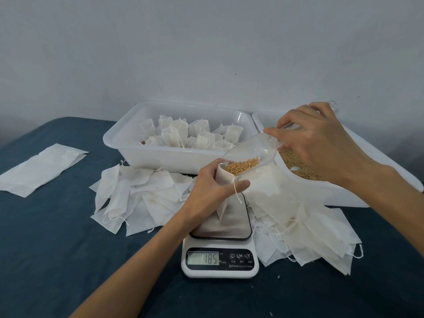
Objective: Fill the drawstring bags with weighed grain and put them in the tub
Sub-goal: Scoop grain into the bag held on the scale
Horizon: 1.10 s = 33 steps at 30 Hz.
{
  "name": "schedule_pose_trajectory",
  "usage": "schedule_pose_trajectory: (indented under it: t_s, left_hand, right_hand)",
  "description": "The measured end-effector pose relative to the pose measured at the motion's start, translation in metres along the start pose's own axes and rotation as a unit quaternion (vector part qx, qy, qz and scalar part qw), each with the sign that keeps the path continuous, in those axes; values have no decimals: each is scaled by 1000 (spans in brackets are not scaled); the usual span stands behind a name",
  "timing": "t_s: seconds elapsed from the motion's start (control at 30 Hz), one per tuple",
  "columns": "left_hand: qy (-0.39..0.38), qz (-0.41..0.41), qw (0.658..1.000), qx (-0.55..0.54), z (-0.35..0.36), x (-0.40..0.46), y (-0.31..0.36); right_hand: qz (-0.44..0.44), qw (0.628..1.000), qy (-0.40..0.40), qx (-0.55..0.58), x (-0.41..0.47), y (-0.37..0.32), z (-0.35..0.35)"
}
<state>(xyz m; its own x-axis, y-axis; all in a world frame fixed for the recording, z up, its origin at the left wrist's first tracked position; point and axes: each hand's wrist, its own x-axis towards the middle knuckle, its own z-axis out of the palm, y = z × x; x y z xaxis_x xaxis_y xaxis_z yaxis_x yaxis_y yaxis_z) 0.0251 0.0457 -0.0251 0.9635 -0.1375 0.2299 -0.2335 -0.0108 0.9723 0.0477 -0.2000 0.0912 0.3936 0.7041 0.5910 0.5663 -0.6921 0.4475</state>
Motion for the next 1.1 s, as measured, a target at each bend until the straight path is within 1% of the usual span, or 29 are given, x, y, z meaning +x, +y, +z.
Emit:
schedule_pose_trajectory:
  t_s: [0.33, 1.1]
  left_hand:
    - [-1, -8, 1000, -18, 0, -3, 2]
    - [5, -14, 1000, -5, 0, -4, 5]
  right_hand:
    - [4, 1000, 0, -3, -1, 2, 2]
    - [9, 1000, -2, 2, 2, -3, -2]
